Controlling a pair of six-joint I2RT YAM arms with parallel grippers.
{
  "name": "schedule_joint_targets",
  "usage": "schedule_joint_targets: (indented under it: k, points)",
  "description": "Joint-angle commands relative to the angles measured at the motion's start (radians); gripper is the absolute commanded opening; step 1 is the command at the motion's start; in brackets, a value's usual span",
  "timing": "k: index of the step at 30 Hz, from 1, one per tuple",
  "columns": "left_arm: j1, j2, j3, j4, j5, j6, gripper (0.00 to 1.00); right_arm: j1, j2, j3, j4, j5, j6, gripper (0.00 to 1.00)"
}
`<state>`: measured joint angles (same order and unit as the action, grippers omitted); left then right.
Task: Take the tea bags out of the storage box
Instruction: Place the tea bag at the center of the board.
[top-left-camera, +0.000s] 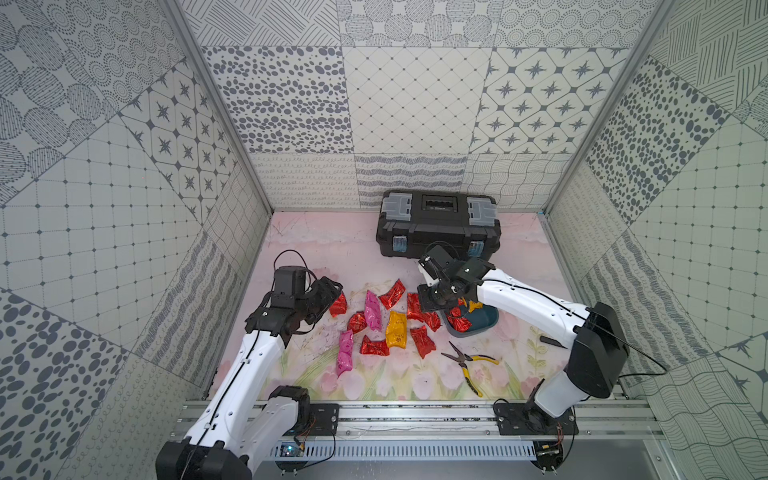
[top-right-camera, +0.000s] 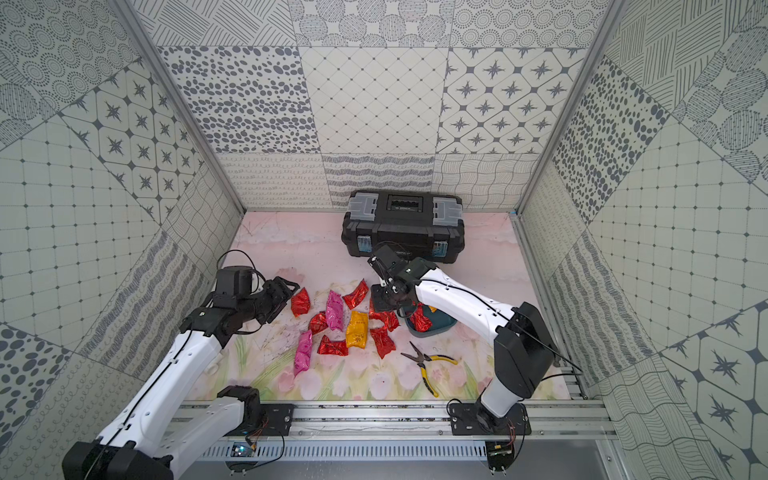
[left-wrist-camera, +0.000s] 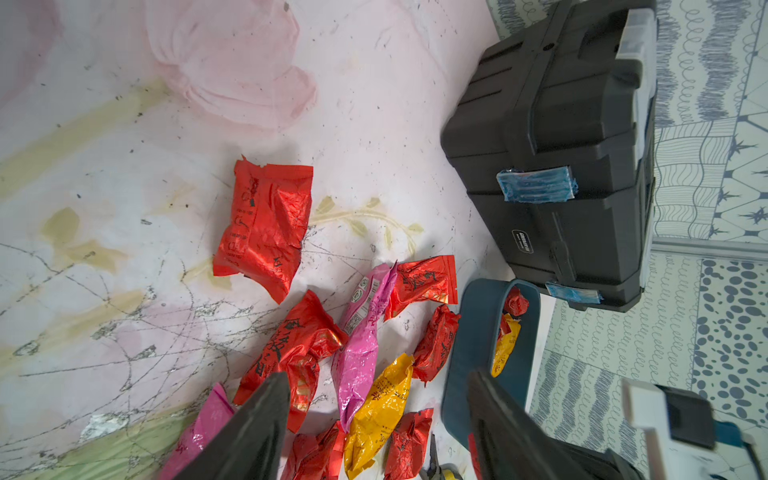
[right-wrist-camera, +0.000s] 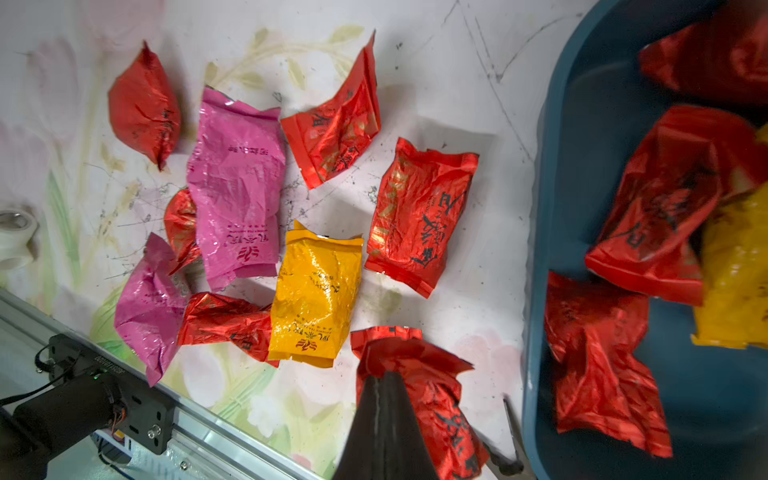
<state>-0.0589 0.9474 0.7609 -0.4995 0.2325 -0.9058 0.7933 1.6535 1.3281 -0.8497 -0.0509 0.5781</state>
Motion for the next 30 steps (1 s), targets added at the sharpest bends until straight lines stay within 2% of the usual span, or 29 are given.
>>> schedule_joint_targets:
  k: [1,6,15,19,22,25,30]
  points:
    - [-0.005,-0.003,0.003,0.024,0.006,-0.014,0.72,-0.003,0.045,-0.015,0.048,0.036,0.058,0.0]
    - [-0.005,-0.016,-0.002,0.02,0.011,-0.017,0.72,-0.005,0.098,-0.039,0.089,0.106,0.057,0.0]
    - [-0.026,-0.041,-0.01,0.035,-0.011,-0.048,0.71,-0.017,0.147,-0.028,0.1,0.13,0.021,0.0]
    - [-0.062,-0.034,-0.004,0.041,-0.029,-0.06,0.71,-0.021,0.115,-0.024,0.109,0.126,0.011,0.13]
    - [-0.111,-0.025,-0.003,0.061,-0.051,-0.101,0.7,-0.025,0.065,-0.024,0.114,0.117,-0.007,0.18]
    - [-0.221,-0.004,0.004,0.111,-0.119,-0.143,0.7,-0.039,-0.008,-0.034,0.112,0.117,-0.035,0.22]
    - [-0.37,0.075,0.052,0.164,-0.19,-0.183,0.7,-0.144,-0.133,-0.117,0.113,0.099,-0.049,0.24]
